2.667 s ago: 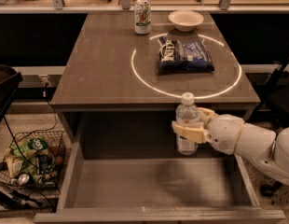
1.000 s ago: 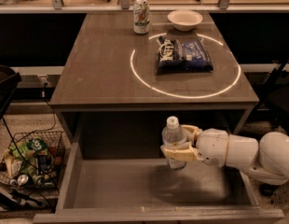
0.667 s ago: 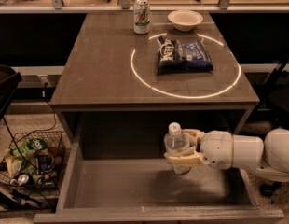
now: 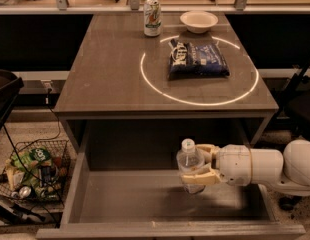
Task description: Place blue plastic bottle into top drawer
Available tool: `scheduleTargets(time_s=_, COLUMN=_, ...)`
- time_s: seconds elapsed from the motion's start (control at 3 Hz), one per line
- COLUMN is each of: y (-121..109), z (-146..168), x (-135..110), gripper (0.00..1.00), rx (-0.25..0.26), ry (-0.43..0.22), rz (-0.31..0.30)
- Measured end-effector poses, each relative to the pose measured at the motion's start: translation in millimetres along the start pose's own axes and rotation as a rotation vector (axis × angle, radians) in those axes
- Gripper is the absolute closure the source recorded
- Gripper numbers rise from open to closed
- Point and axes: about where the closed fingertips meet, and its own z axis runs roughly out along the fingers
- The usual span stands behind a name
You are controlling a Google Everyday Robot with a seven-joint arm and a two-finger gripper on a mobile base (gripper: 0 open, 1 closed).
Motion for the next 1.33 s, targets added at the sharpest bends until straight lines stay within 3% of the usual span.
scheduleTargets(time_s=0.67, y=-2, z=-8, x=19, gripper=1.0, rx=0.04, ry=-0.047, rz=0.046)
scheduleTargets(time_s=1.33, y=-1, z=-11, x=32, gripper=1.0, rx=0.031, ry=-0.066, rz=0.07)
